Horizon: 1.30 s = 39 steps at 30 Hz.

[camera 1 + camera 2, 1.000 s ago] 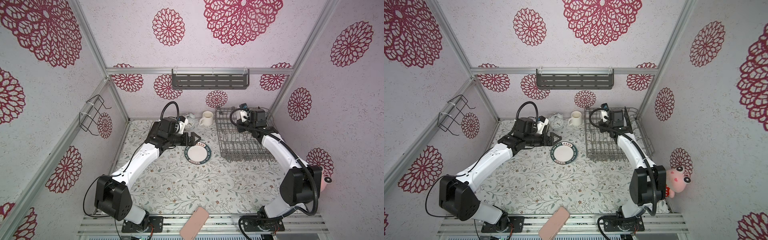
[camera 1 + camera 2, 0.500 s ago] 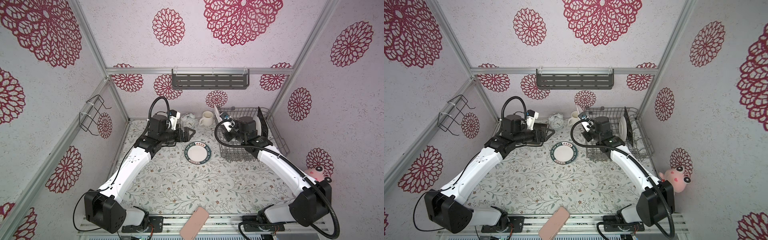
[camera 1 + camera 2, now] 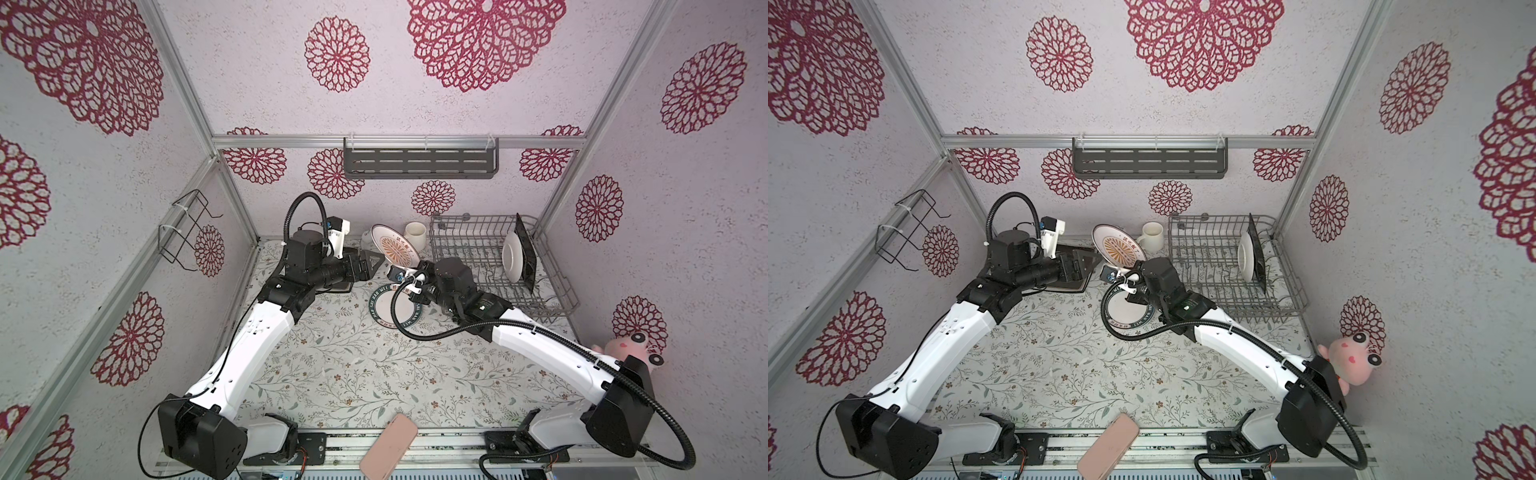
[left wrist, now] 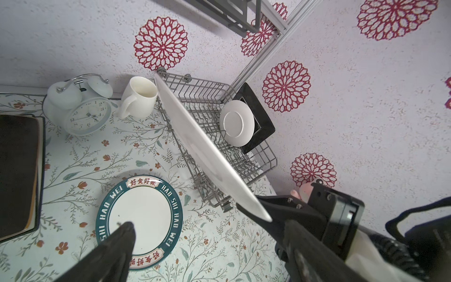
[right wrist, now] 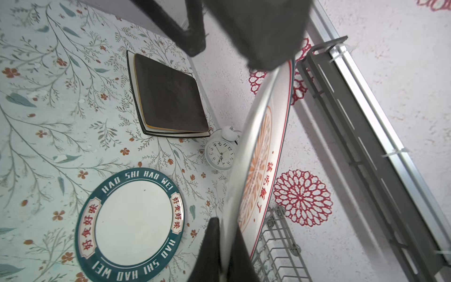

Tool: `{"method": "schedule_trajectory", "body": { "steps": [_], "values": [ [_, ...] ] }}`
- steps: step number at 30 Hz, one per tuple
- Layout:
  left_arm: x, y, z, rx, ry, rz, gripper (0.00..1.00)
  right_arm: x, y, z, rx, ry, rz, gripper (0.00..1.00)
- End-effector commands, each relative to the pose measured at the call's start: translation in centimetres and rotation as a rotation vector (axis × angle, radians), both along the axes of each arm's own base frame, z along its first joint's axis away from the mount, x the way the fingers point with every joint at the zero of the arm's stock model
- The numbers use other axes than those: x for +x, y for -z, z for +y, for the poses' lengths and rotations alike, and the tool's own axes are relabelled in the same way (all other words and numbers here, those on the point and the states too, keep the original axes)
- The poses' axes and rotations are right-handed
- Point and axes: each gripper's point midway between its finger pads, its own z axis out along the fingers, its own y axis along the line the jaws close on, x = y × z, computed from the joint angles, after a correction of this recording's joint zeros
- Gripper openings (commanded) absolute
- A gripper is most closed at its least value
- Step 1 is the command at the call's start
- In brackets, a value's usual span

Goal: Unload the plates from the dish rack
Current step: Place the plate among the plates.

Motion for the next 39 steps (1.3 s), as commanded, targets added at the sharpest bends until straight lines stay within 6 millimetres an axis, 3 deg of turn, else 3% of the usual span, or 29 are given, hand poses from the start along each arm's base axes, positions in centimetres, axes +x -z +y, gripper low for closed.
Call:
{"method": "schedule_trajectory", "body": {
  "steps": [1,12,17,19,21,27,34,39],
  "values": [
    [-0.2,-1.7,0.7,-0.054,-0.009,-0.045,0.97,0.8,-3.8,0.1,-0.036,0.057,-0.210,0.00],
    [0.0,0.2,0.4,-0.093,0.006,0.008,0.99,-0.2,-3.1,2.3,-0.208,0.067,-0.407,0.00],
    [0.2,0.5,0.8,-0.095,-0.013,0.013,0.80,-0.5,-3.2,2.5,-0.238,0.080,-0.440,0.00],
    [0.4,0.9,0.8,-0.095,-0.017,0.028,0.60,-0.7,-3.2,2.4,-0.244,0.081,-0.443,0.00],
    [0.6,1.2,0.8,-0.095,-0.022,0.039,0.48,-0.8,-3.2,2.5,-0.245,0.080,-0.448,0.00],
    [0.8,2.0,0.7,-0.095,-0.022,0.059,0.41,-1.5,-3.2,2.9,-0.265,0.067,-0.466,0.00],
    [1.1,1.9,1.0,-0.114,-0.048,0.056,0.11,-1.6,-2.5,3.4,-0.309,0.078,-0.468,0.00],
    [1.3,2.3,1.0,-0.121,-0.057,0.073,0.00,-1.4,-1.8,3.6,-0.353,0.095,-0.480,0.00]
  ]
}}
